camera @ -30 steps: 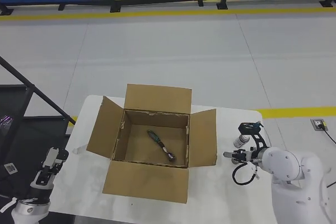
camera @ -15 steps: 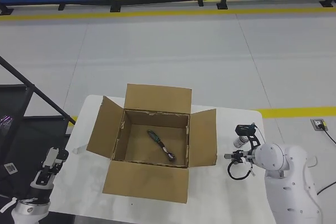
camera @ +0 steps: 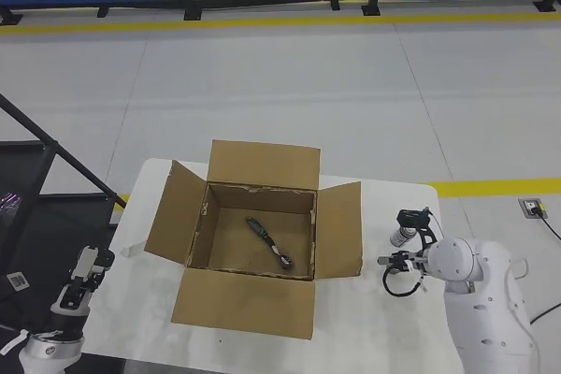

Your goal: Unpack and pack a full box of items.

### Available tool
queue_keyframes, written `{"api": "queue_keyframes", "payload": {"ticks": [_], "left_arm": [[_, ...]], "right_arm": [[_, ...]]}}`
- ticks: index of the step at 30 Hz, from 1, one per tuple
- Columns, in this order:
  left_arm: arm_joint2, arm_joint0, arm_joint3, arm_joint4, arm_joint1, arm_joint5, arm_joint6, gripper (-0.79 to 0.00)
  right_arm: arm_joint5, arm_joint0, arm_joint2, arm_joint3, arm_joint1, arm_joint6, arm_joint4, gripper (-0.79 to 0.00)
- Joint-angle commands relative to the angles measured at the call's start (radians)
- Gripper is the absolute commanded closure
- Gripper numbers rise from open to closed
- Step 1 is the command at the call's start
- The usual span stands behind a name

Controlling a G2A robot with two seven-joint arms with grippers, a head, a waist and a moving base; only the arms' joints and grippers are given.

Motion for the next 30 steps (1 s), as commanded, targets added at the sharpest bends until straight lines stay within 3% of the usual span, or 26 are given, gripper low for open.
{"api": "queue_keyframes", "payload": {"ticks": [1, 11, 23, 28, 30], "left_arm": [[0.0, 0.0, 0.0, 0.0, 0.0, 0.0, 0.0, -0.785], [0.0, 0.0, 0.0, 0.0, 0.0, 0.0, 0.0, -0.785], [0.0, 0.0, 0.0, 0.0, 0.0, 0.0, 0.0, -0.785], [0.0, 0.0, 0.0, 0.0, 0.0, 0.0, 0.0, -0.785], [0.0, 0.0, 0.0, 0.0, 0.0, 0.0, 0.0, -0.785]], "right_arm": [[-0.001, -0.005, -0.002, 0.005, 0.002, -0.028, -0.005, -0.785], [0.017, -0.075, -0.008, -0.012, 0.011, -0.204, -0.006, -0.785], [0.076, -0.125, -0.063, -0.021, 0.015, -0.302, -0.054, -0.785], [0.089, -0.128, -0.067, -0.004, 0.017, -0.317, -0.053, -0.696], [0.096, -0.127, -0.069, 0.004, 0.018, -0.321, -0.055, -0.6]]}}
